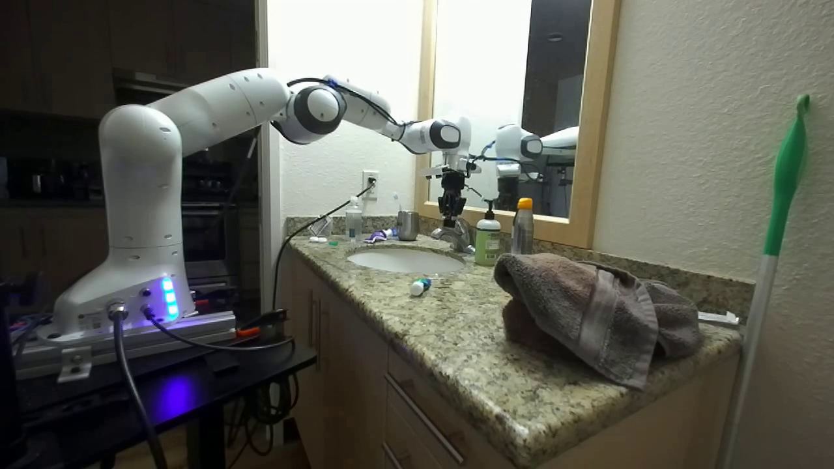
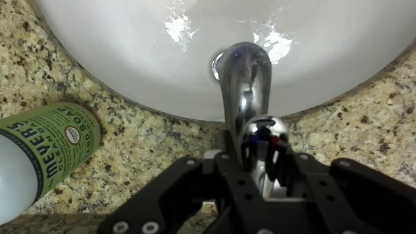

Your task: Open the tap

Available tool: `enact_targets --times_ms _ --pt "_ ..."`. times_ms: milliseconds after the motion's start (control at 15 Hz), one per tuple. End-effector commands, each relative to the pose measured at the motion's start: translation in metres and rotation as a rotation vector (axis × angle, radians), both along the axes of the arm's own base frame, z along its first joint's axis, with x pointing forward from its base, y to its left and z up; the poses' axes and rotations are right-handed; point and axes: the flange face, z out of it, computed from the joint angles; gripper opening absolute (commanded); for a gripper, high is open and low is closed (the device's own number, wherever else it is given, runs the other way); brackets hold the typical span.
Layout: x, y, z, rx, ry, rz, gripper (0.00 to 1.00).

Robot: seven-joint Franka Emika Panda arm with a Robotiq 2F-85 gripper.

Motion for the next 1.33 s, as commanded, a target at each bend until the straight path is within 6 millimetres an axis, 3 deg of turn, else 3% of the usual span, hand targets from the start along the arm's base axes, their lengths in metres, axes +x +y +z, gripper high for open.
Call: enact_targets --times_ms 0,333,600,1200,1267 --pt "-0.006 0.020 0.023 0.064 0.033 0.013 0.03" --pt "-0.005 0.040 0.066 0.060 -0.027 0.063 0.07" --pt "0.005 0.039 0.087 0.046 -0.140 0.116 0.07" --pt "0.013 0.034 0.099 0.051 -0.267 0.148 0.07" --pt "0.013 0.035 0.098 0.051 -0.266 0.153 0.23"
